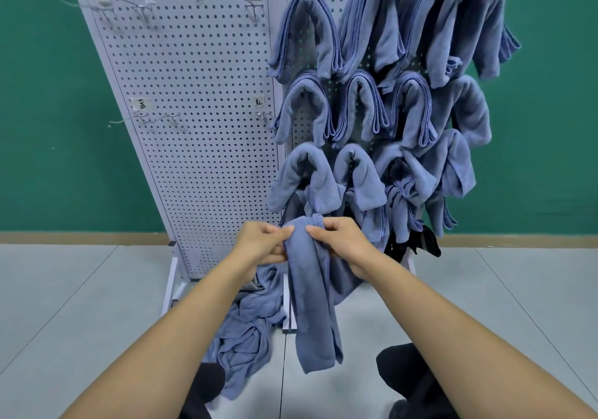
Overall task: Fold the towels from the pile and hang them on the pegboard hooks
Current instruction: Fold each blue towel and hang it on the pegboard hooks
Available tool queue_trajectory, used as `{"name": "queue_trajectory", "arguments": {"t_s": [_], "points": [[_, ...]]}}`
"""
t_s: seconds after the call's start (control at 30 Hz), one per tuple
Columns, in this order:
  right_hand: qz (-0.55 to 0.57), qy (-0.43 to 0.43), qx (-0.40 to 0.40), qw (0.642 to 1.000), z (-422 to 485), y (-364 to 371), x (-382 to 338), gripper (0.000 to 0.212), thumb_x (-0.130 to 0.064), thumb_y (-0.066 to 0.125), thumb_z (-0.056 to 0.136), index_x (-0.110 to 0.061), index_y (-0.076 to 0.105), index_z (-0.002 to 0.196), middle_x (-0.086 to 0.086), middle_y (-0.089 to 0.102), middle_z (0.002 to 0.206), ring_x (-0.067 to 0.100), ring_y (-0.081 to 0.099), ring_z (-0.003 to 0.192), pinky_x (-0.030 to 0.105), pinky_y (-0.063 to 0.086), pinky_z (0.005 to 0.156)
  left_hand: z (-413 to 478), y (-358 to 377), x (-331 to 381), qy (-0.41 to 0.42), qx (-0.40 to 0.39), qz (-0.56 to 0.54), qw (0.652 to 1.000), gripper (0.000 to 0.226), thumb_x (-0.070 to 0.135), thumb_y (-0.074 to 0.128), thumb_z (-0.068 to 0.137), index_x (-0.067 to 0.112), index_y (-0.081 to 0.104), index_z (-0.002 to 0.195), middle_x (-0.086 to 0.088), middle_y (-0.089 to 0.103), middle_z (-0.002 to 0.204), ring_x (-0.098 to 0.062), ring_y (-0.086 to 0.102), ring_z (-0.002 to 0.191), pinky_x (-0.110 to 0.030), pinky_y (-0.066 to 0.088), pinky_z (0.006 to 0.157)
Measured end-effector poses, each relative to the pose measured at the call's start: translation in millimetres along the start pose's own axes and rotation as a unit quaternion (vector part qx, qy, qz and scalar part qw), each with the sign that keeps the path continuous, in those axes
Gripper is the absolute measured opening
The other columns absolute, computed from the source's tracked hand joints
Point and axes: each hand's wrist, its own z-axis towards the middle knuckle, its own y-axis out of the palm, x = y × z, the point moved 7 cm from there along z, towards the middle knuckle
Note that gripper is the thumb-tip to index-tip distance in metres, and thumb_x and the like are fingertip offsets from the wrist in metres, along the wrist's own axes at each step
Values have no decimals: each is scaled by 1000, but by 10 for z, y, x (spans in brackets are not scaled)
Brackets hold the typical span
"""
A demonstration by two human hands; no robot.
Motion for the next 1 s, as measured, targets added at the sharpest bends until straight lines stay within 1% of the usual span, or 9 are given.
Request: {"name": "queue_trajectory", "arguments": {"t_s": [0.1,0.2,0.27,0.37,0.57,0.67,0.73,0.83,1.0], "points": [[15,-8,-1,1000,-19,35,-14,31,-17,67,89,12,62,97,11,61,84,16,54,81,35,48,79,-61,84,-48,-17,-56,-26,998,18,22,66,89,5,68,88,-5,66,74,-12,62,63,-22,57,60],[4,1,-11,1000,-16,44,-10,16,-13,62,91,2,66,95,8,65,83,14,58,79,34,51,78,-18,-9,4,41,3,21,999,24,20,63,91,-3,69,88,-6,64,75,-15,60,70,-18,56,58],[-30,15,-1,999,-13,13,-7,9,-9,57,91,-8,61,83,2,58,71,14,53,70,34,48,71,6,-76,63,81,46,75,993,25,17,62,91,-7,69,86,-12,63,78,-20,61,75,-22,57,62],[-86,17,47,995,14,-141,-11,20,-8,45,91,-13,42,72,1,37,61,16,34,60,28,30,54,17,-184,144,113,91,83,986,21,15,62,91,7,69,73,-14,68,79,-22,63,76,-32,58,72],[-184,-50,131,973,40,-584,-195,41,-17,41,101,-15,27,62,0,25,58,13,23,54,24,20,48,22,-499,182,59,94,-142,984,22,16,54,97,11,59,76,3,61,63,-3,59,53,-21,53,68],[-266,-39,125,955,46,-738,-202,51,-23,46,101,-15,23,56,3,24,53,15,30,42,14,26,37,53,-652,165,45,109,-179,977,19,16,53,97,11,59,79,0,61,73,-9,60,65,-24,53,70],[-203,-1,126,971,61,-835,-93,50,-29,50,99,-12,30,56,10,30,54,18,47,45,9,38,39,79,-747,126,32,121,-203,971,18,16,53,97,10,59,82,-3,63,79,-12,60,70,-25,54,70],[-39,68,136,988,58,-902,49,43,-38,51,97,-2,55,74,15,52,71,28,59,71,31,59,62,100,-864,46,4,128,-237,963,14,15,54,96,9,60,85,-4,65,81,-13,63,71,-23,55,65],[149,107,108,977,68,-891,82,26,-34,56,95,-11,62,87,-2,65,63,17,63,71,34,55,76,131,-947,-57,-44,118,-274,953,11,17,57,95,13,56,85,0,61,80,-9,57,67,-19,49,60]]}}
